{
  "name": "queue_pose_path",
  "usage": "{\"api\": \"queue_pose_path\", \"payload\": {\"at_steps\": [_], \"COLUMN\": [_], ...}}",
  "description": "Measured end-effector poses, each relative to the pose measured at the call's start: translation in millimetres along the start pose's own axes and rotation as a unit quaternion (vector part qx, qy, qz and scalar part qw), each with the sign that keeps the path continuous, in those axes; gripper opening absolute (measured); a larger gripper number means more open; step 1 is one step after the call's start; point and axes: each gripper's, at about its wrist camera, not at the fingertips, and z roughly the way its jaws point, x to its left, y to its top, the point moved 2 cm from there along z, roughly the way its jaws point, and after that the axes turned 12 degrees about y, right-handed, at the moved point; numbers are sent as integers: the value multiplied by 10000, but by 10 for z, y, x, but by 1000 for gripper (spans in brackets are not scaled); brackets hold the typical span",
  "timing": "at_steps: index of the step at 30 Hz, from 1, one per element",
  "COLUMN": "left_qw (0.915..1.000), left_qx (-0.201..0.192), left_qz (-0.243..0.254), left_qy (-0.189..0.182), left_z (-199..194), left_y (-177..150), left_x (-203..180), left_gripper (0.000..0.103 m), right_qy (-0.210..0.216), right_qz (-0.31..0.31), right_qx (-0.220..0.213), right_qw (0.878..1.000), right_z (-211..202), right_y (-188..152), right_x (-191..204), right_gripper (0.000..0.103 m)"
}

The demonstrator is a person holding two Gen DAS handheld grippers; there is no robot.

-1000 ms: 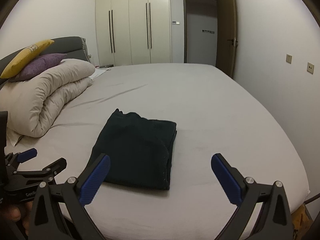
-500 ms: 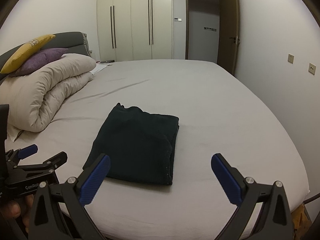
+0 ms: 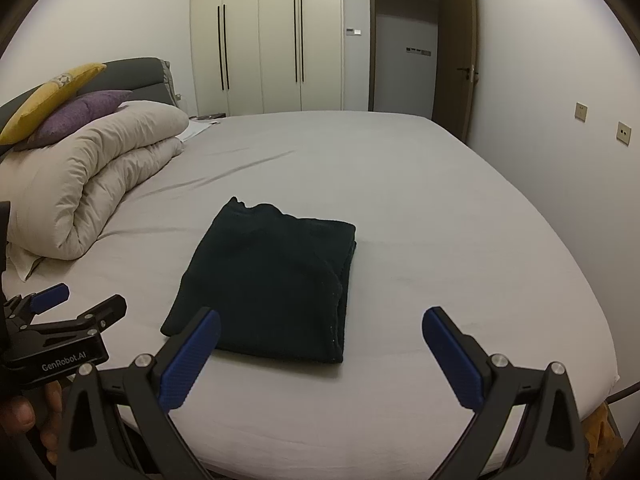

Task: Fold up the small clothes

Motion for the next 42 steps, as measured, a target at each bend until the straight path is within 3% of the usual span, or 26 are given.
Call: {"api": "queue_pose_path", "payload": {"at_steps": [42], "left_qw": [9999], "left_qx": [128], "left_qz": [-23], "left_qy": [35], "left_z": [67], "left_y": [-35], "left_x": [54], "left_gripper": [103], "right_qy": [19], "right_qz": [14], "right_qx": [24], "right_qw": [10000], "right_z": [24], "right_y": [4], "right_x": [-12], "right_gripper": [103]}}
